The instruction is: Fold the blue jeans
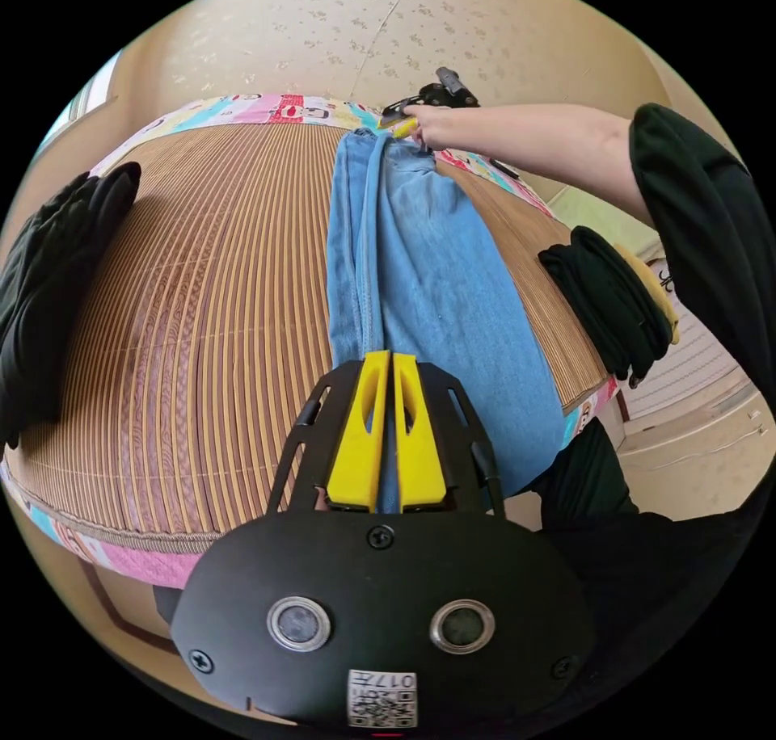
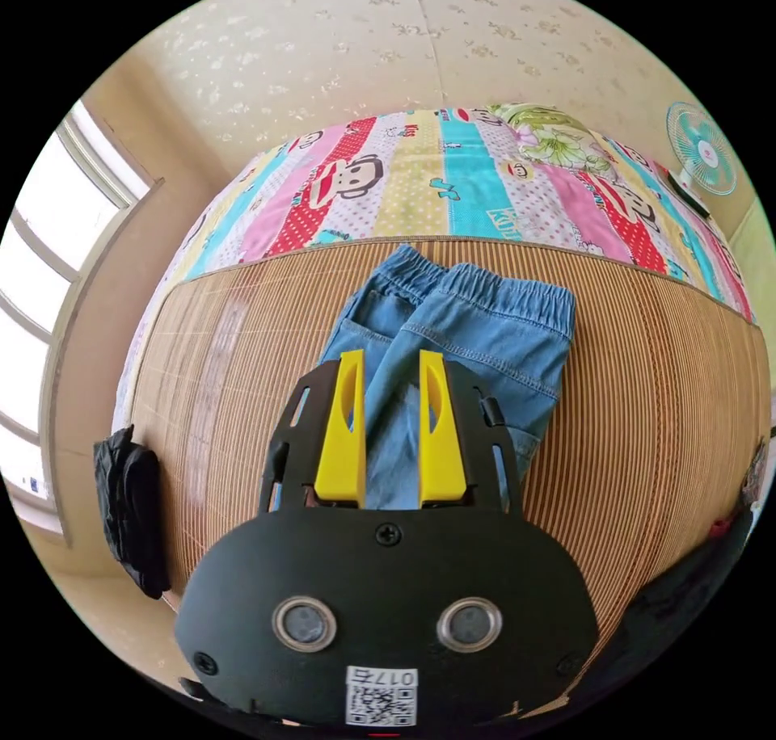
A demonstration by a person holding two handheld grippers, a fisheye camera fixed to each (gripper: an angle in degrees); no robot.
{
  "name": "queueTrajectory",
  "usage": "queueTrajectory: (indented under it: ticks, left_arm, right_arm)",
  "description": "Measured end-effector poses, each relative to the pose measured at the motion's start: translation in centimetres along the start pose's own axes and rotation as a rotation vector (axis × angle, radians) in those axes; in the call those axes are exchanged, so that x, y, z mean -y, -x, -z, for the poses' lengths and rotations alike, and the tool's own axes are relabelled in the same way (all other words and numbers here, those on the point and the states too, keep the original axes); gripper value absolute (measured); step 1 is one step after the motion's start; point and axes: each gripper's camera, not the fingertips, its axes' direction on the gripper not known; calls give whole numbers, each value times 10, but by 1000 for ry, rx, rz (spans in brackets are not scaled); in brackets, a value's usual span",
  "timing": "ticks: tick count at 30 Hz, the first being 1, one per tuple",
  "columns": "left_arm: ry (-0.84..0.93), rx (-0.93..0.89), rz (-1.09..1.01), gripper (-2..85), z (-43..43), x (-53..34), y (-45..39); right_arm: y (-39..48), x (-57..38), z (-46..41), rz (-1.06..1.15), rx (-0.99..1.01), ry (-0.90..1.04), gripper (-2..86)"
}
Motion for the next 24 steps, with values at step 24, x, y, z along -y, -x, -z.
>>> queueTrajectory:
  ticks: [24]
  left_arm:
    - [-52,-179,106,21,8,7,29]
  right_arm:
    - [71,-93,34,384,139,-188,70]
